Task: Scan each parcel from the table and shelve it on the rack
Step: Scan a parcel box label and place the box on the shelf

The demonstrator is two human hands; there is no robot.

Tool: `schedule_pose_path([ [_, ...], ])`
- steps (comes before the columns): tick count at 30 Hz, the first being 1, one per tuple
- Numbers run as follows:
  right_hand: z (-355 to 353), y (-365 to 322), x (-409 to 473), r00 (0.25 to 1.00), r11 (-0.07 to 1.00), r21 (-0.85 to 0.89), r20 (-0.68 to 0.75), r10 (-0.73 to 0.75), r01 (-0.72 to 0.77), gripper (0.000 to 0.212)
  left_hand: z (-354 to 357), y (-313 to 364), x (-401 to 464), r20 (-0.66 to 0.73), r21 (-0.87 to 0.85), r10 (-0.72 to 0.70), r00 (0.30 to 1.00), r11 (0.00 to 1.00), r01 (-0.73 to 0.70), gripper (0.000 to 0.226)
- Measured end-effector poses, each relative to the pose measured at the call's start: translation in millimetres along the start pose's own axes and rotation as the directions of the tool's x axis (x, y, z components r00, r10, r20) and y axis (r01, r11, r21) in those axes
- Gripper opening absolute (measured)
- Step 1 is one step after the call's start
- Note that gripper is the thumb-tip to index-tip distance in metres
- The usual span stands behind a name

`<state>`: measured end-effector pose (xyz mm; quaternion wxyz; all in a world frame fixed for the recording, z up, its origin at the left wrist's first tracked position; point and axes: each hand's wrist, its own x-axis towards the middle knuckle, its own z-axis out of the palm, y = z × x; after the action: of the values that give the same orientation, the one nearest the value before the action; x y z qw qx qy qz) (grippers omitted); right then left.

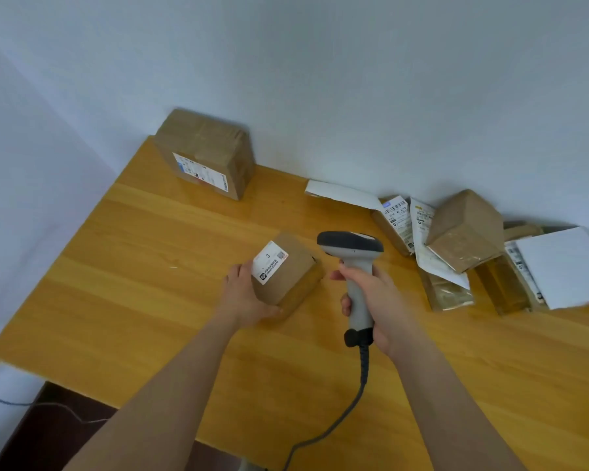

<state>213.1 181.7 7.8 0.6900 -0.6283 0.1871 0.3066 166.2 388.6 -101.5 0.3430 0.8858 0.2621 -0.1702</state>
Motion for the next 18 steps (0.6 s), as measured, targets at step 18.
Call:
schedule_pose_path([
  [18, 4.0, 17.0, -13.6, 1.0, 1.0, 0.008, -0.014, 0.027, -0.027, 0.02, 9.9, -16.5, -41.0, -0.304, 0.386, 0.387, 0.871, 0.885, -0.258, 0.066],
])
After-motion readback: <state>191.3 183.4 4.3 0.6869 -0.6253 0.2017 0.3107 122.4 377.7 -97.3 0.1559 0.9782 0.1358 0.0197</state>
